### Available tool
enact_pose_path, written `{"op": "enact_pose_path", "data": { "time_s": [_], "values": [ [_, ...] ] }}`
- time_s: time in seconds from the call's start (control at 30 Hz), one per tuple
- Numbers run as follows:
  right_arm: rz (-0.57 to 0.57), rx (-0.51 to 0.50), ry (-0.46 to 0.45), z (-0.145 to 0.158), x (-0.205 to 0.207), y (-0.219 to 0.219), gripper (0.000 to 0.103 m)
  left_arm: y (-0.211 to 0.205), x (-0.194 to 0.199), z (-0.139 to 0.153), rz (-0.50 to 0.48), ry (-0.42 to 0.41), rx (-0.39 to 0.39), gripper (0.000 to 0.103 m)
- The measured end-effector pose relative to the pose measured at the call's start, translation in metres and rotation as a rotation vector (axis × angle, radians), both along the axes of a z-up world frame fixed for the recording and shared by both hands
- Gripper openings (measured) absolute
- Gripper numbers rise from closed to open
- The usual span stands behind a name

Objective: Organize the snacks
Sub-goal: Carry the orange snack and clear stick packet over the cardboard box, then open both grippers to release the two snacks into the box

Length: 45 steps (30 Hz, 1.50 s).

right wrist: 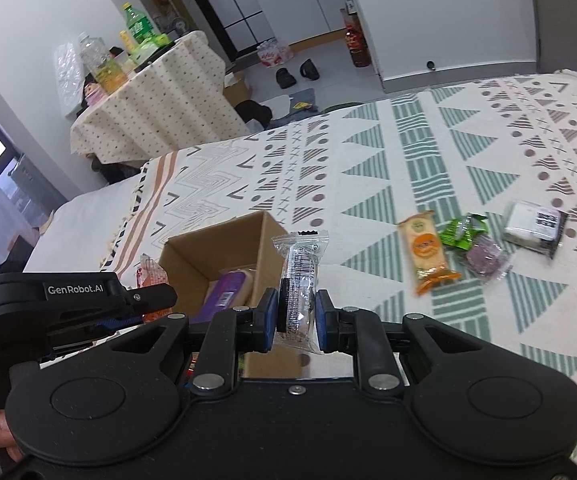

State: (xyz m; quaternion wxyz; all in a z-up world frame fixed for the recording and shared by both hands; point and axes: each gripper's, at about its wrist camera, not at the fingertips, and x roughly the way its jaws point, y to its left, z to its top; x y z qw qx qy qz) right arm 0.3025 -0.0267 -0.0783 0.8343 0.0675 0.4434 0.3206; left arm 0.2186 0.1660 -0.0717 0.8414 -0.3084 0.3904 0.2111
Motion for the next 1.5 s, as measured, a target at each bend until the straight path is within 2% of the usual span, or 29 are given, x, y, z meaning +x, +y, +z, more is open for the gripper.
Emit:
{"op": "enact_pose_path", "data": {
  "time_s": [0.47,0.6,0.67,0.77,0.87,0.93,1.2,1.5],
  "values": [
    [0.055,-0.008,0.0,0.001,0.004,0.049,0.02,0.041,0.003,-0.005,0.043,0.003,-0.004,0.018],
    [0.067,-0.007,0.004,0.001,0.002,0.058,0.02,0.045,0.005,-0.008,0.037,0.03,-0.01,0.029],
    [0.072,-0.005,0.003,0.002,0.001,0.062,0.02,0.048,0.004,-0.01,0.046,0.044,-0.02,0.04],
    [0.077,0.004,-0.002,0.003,0.0,0.066,0.02,0.049,0.0,-0.01,0.059,0.049,-0.014,0.052],
    [0.081,0.016,-0.004,0.004,0.0,0.067,0.029,0.05,-0.003,-0.009,0.067,0.057,-0.012,0.06],
    [0.076,0.012,0.004,0.003,0.0,0.064,0.041,0.05,-0.005,-0.009,0.075,0.063,-0.015,0.065],
    [0.033,0.006,0.022,0.0,-0.005,0.04,0.057,0.043,-0.011,-0.007,0.081,0.057,-0.04,0.078],
    [-0.037,0.011,0.044,-0.006,-0.006,0.005,0.066,0.02,-0.01,-0.001,0.04,0.069,0.011,0.081]
  ]
}}
